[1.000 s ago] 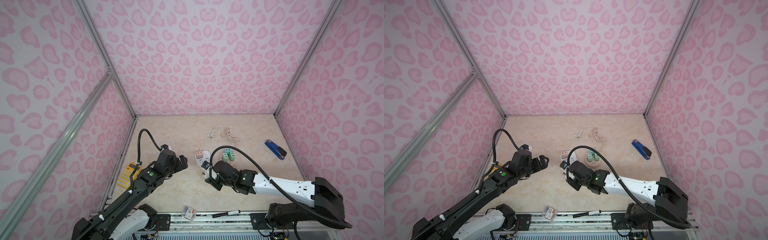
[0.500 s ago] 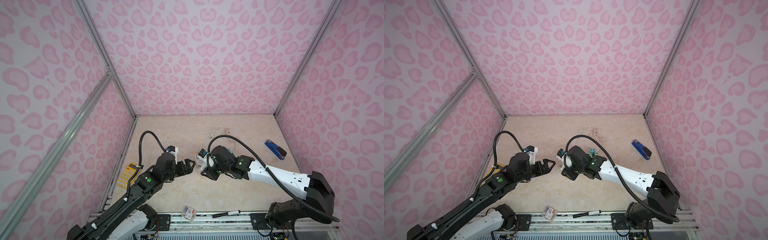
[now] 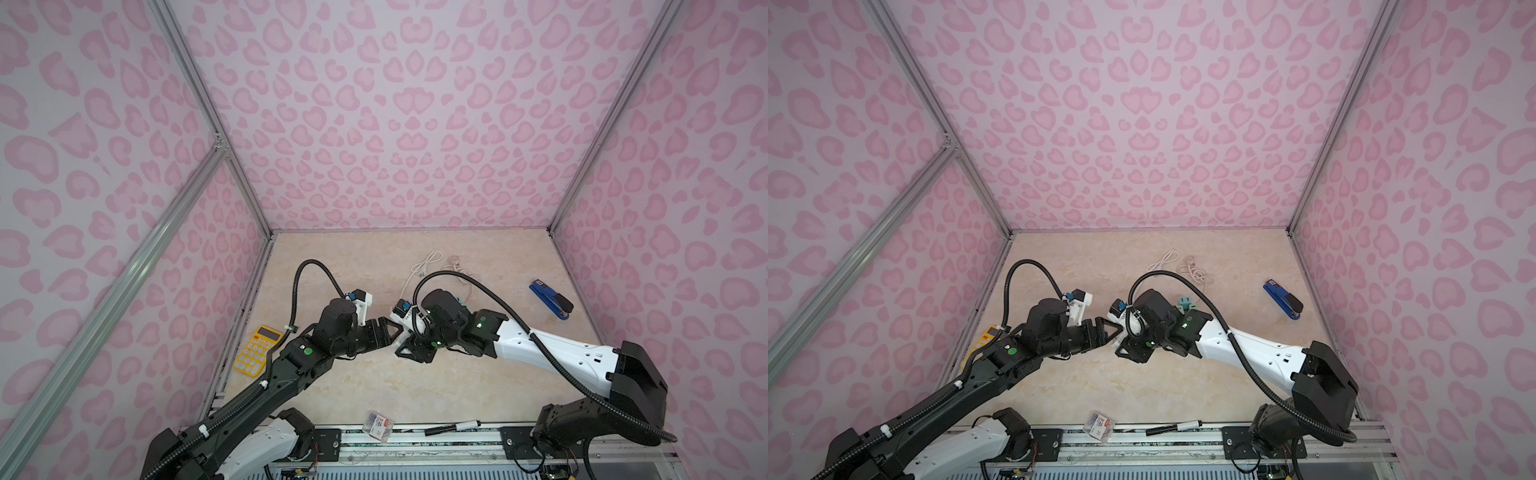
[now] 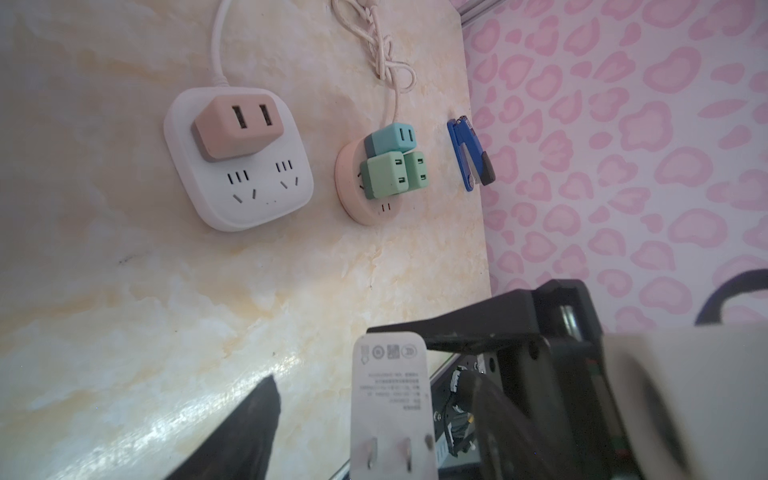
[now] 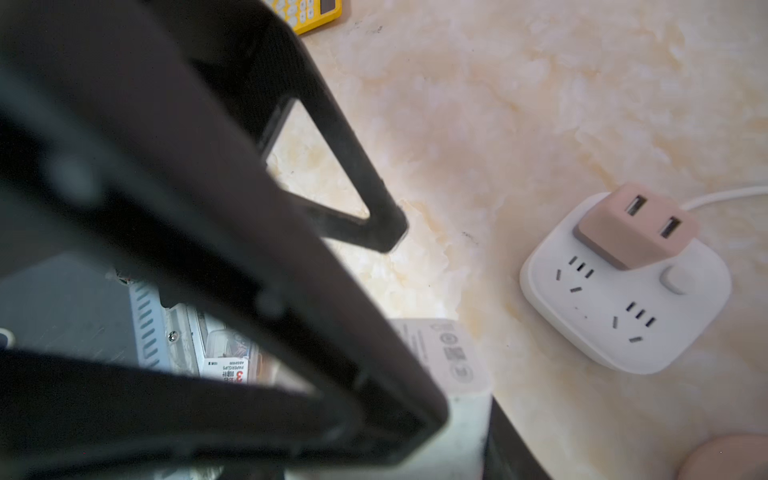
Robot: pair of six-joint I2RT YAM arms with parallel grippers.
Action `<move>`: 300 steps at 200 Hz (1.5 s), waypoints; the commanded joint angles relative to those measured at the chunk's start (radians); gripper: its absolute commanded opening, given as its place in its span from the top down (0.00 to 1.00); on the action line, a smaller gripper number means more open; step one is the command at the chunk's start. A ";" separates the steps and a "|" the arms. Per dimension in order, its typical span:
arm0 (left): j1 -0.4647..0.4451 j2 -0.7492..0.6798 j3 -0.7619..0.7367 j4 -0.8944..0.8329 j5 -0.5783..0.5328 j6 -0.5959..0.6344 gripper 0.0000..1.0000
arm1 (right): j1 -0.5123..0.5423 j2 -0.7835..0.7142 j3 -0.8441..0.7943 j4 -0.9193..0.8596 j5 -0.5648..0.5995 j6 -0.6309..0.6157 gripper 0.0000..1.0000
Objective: Insert the plug
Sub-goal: 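Close the left gripper on the white charger held by the right gripper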
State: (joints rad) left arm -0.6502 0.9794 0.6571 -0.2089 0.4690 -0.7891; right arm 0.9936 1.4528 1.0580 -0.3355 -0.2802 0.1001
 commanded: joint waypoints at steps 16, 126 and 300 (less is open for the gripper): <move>-0.006 0.022 0.021 0.036 0.081 -0.022 0.32 | 0.002 0.002 0.017 0.036 0.055 -0.022 1.00; -0.012 0.077 0.028 0.047 0.129 -0.051 0.94 | 0.018 0.048 0.071 0.058 0.080 -0.027 1.00; 0.222 0.223 0.254 -0.232 0.417 -0.425 0.99 | 0.109 -0.252 -0.272 0.483 0.532 -0.432 0.21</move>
State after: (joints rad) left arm -0.4294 1.2072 0.8997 -0.3653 0.8112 -1.2282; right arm 1.0706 1.1851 0.7662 0.0395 0.1947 -0.2218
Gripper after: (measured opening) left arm 0.339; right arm 0.829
